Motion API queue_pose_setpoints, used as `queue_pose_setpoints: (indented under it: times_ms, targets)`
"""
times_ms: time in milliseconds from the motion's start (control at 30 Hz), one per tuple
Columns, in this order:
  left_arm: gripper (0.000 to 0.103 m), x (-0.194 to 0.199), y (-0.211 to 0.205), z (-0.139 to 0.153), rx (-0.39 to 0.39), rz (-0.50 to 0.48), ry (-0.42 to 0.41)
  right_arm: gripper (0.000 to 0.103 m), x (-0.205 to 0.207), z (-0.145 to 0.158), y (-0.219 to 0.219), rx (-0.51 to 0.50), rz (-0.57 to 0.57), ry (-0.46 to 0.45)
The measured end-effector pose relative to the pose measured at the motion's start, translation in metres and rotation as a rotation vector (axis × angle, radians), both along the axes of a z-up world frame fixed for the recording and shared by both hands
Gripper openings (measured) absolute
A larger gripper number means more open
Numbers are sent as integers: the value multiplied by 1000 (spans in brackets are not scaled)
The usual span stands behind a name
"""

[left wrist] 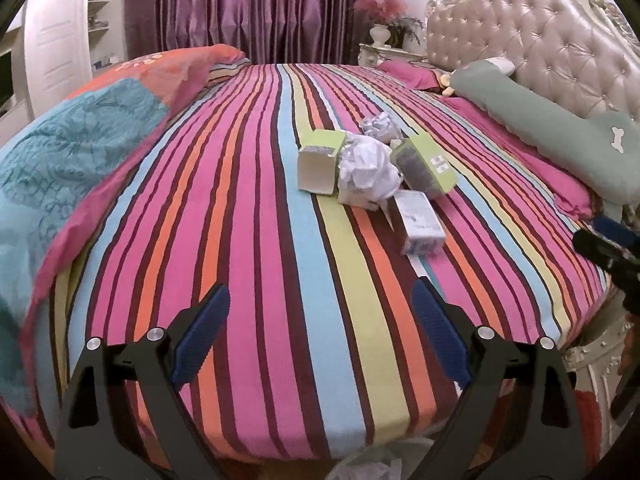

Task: Collect trash
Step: 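Move both tools back toward the remaining trash on the bed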

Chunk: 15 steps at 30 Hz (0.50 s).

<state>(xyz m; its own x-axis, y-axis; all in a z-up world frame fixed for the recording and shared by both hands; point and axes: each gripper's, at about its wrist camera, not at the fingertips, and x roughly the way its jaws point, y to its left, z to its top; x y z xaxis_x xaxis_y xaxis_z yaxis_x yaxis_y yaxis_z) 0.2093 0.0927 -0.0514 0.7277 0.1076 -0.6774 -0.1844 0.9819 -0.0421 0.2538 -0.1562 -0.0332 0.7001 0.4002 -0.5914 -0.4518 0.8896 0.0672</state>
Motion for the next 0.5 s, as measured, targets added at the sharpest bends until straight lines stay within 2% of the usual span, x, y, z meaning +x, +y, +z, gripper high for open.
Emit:
queue_pose_setpoints:
  times_ms: [233, 500]
  targets:
    - [89, 45, 25, 2, -66, -34, 0, 96, 37, -14, 11, 35, 10, 79]
    - [89, 95, 33, 1, -93, -71, 24, 96, 72, -25, 24, 26, 31, 135]
